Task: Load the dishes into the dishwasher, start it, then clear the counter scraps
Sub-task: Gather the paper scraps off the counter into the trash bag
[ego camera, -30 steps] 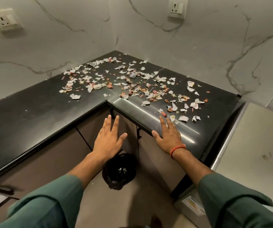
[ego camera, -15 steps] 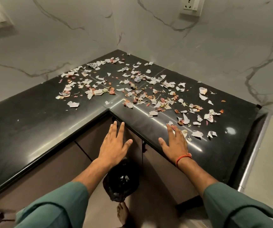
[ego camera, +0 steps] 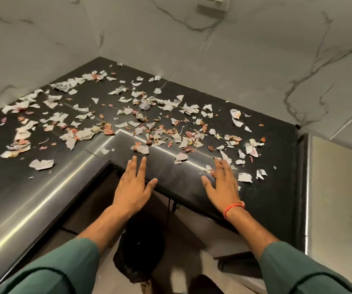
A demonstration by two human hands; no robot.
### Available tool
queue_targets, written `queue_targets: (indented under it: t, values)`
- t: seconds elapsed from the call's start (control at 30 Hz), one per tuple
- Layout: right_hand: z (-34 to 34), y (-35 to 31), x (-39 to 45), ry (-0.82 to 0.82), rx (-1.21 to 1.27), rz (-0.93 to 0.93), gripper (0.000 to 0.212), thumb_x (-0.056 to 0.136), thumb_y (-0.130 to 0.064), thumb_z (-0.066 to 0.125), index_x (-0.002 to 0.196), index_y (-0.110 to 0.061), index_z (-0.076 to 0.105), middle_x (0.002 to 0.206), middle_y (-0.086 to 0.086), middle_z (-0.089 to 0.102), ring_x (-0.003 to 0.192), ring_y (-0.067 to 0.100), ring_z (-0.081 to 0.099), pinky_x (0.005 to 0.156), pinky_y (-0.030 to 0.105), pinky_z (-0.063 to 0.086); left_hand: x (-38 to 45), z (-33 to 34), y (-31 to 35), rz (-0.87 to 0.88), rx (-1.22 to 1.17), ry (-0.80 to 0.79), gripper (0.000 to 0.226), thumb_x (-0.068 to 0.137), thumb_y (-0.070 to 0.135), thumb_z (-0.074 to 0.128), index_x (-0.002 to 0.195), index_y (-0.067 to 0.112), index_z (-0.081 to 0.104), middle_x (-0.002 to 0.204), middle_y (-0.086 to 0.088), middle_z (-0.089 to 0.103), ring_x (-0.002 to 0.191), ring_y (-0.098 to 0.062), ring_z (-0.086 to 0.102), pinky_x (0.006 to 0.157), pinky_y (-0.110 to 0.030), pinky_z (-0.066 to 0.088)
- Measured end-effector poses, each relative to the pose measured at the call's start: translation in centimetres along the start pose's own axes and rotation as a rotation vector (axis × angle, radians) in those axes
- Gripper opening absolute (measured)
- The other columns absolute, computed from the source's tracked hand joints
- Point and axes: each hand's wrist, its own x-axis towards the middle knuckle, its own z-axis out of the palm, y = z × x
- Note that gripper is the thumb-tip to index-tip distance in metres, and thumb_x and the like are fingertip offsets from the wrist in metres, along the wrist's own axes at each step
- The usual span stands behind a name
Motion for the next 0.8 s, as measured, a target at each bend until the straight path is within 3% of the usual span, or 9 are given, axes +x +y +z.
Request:
queue_targets:
  t: [0.13, 0.23, 0.43, 0.6, 0.8]
  values:
    - [-1.6, 3.5, 0.7, 0.11, -0.056, 0.134, 0.078, 0.096, -0.058, 0.05, 0.16, -0.028, 0.016, 0.168, 0.005, 0.006, 0.155, 0.026, 0.006, 0.123, 0.048, 0.009, 1.3, 0.5, -1.0, 0.002, -0.01, -0.022, 0.083, 0.102, 0.063, 0.034, 0.163, 0.027, -0.009, 0.171, -0.005, -0.016, 0.158, -0.021, -0.013, 0.129, -0.042, 0.008]
    - [-3.0, 6.8, 1.9, 0.171, -0.103, 0.231, 0.081, 0.096, -0.052, 0.055, 0.16, -0.022, 0.015, 0.168, 0.01, 0.008, 0.154, 0.029, 0.008, 0.122, 0.054, 0.013, 2.4, 0.8, -1.8, 0.004, 0.013, -0.023, 0.083, 0.102, 0.063, 0.033, 0.164, 0.026, -0.008, 0.171, -0.007, -0.014, 0.158, -0.023, -0.011, 0.129, -0.043, 0.008]
    - [-3.5, 10.7, 5.1, 0.144, -0.164, 0.383, 0.078, 0.098, -0.053, 0.046, 0.16, -0.017, 0.014, 0.166, 0.016, 0.011, 0.154, 0.031, 0.008, 0.122, 0.055, 0.014, 4.9, 0.2, -2.8, 0.002, 0.027, 0.01, 0.084, 0.102, 0.061, 0.037, 0.164, 0.025, -0.008, 0.171, -0.008, -0.014, 0.158, -0.025, -0.01, 0.129, -0.042, 0.005]
    - [-1.1, 7.6, 8.2, 0.098, -0.23, 0.227, 0.075, 0.1, -0.057, 0.033, 0.16, -0.018, 0.013, 0.167, 0.011, 0.01, 0.154, 0.028, 0.008, 0.125, 0.048, 0.012, 6.6, -0.3, -2.9, -0.021, 0.035, -0.015, 0.089, 0.1, 0.062, 0.042, 0.163, 0.027, -0.011, 0.171, -0.009, -0.013, 0.158, -0.026, -0.009, 0.129, -0.043, 0.008]
    - [2.2, 1.7, 11.9, 0.009, -0.252, 0.064, 0.077, 0.099, -0.065, 0.013, 0.161, -0.021, 0.003, 0.168, 0.007, -0.002, 0.155, 0.024, -0.004, 0.126, 0.043, 0.002, 8.0, 0.2, -1.9, -0.031, 0.06, -0.08, 0.097, 0.095, 0.071, 0.043, 0.162, 0.03, -0.015, 0.17, -0.007, -0.017, 0.158, -0.025, -0.013, 0.129, -0.042, 0.008]
